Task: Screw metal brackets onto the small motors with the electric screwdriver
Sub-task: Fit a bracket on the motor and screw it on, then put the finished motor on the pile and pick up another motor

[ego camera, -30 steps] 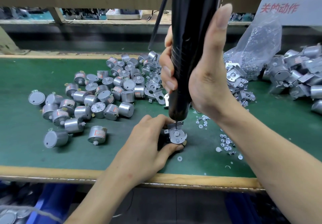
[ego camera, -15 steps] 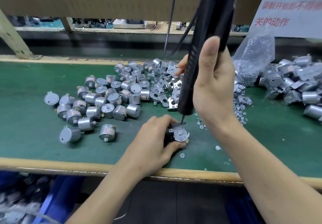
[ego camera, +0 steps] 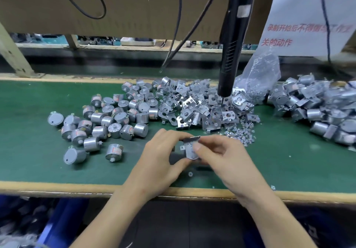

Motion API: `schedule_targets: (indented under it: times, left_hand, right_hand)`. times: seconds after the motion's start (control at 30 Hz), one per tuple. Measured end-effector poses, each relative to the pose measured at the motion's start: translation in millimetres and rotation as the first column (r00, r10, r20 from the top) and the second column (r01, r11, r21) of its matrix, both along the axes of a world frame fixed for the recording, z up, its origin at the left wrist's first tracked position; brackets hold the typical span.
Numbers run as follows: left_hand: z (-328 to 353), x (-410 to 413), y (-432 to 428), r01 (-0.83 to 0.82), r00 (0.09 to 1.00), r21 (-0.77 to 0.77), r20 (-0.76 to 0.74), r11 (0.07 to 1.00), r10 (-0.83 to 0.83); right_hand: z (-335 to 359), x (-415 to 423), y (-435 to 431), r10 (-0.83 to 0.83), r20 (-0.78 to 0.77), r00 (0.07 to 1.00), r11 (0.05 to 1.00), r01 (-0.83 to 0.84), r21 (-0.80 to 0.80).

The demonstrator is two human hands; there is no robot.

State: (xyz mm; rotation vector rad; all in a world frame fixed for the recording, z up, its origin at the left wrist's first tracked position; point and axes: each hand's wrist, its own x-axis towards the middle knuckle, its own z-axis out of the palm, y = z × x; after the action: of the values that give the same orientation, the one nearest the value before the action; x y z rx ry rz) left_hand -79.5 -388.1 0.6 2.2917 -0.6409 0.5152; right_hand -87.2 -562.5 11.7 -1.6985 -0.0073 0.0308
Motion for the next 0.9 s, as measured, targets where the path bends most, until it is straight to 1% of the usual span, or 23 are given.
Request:
schedule_targets:
  times: [0.03,0.1,0.17,0.23,0.3,0.33,0.4,0.43,0.47,0.5,0.53,0.57,0.67,0.7,0.73,0.77,0.83,0.9]
  left_hand:
    - [1.6,-1.9,-1.7,0.015,1.000,-0.006,0.024,1.000,-0.015]
    - [5.6,-5.4,-3.8,0.042,0.998,-0.006,0.054,0.999,-0.042]
    - [8.7,-7.4,-3.1,0.043,0.998,0.046,0.038,0.998,-0.045]
    - [9.7,-8.0,2.3,-0.023,1.000,0.126,0.017,0.992,0.021]
    - [9.6,-8.5,12.8,-0.179,0.984,0.213,0.016,0.960,0.180]
    - [9.3,-8.1,19.9,-0.284,0.957,0.275,0.024,0.918,0.289]
    - [5.6,-5.2,39.0,-0.482,0.854,0.424,0.030,0.767,0.520]
    - [3.9,-3.9,49.4,-0.541,0.787,0.496,0.016,0.679,0.617]
    - [3.0,-3.1,59.0,-0.567,0.722,0.566,-0.008,0.599,0.692]
    - [2.3,-2.4,67.5,-0.575,0.668,0.615,-0.028,0.539,0.744]
    - [1.7,-1.7,74.8,-0.573,0.634,0.645,-0.043,0.506,0.772]
    - [1.5,-0.7,79.7,-0.564,0.619,0.660,-0.060,0.496,0.783]
    - [2.3,2.5,83.0,-0.516,0.612,0.667,-0.152,0.538,0.776]
    - [2.1,3.4,82.3,-0.511,0.619,0.654,-0.170,0.557,0.767]
    - [2.2,4.1,80.6,-0.512,0.629,0.639,-0.177,0.574,0.757]
    - [2.5,4.4,78.2,-0.516,0.641,0.620,-0.179,0.591,0.747]
    - [5.2,2.9,67.4,-0.519,0.694,0.549,-0.178,0.655,0.698]
    - [8.1,0.1,53.6,-0.502,0.767,0.441,-0.171,0.744,0.619]
  right_hand:
    - [2.1,-1.8,-0.5,0.037,-0.045,0.998,0.998,-0.034,0.059]
    - [6.6,-4.5,-3.6,0.075,-0.086,0.994,0.985,-0.060,0.165]
    - [9.7,-4.7,-10.1,0.067,-0.160,0.985,0.957,-0.018,0.291]
    - [10.9,-0.8,-22.0,0.022,-0.255,0.967,0.918,0.081,0.388]
    - [14.1,6.5,-42.6,-0.038,-0.314,0.949,0.848,0.197,0.492]
    - [17.5,10.8,-56.1,-0.078,-0.328,0.941,0.799,0.256,0.545]
    - [27.9,21.9,-88.9,-0.178,-0.355,0.918,0.681,0.375,0.629]
    - [35.4,28.5,-107.2,-0.234,-0.373,0.898,0.615,0.434,0.659]
    - [44.4,35.6,-126.7,-0.289,-0.391,0.874,0.547,0.486,0.682]
    - [54.9,42.7,-147.0,-0.339,-0.403,0.850,0.474,0.524,0.707]
    - [65.5,49.2,-168.2,-0.386,-0.403,0.830,0.394,0.543,0.741]
    - [76.5,54.2,-187.5,-0.430,-0.396,0.812,0.305,0.543,0.782]
    - [99.0,64.7,-234.8,-0.545,-0.326,0.773,0.051,0.418,0.907]
    - [101.3,67.4,-242.9,-0.565,-0.312,0.764,-0.012,0.370,0.929]
    - [101.9,70.0,-247.1,-0.580,-0.296,0.759,-0.013,0.354,0.935]
    - [102.8,72.5,-246.4,-0.589,-0.283,0.756,0.047,0.382,0.923]
    - [103.8,76.3,-234.9,-0.613,-0.236,0.754,0.235,0.459,0.857]
    - [102.7,77.8,-206.2,-0.612,-0.165,0.773,0.417,0.494,0.763]
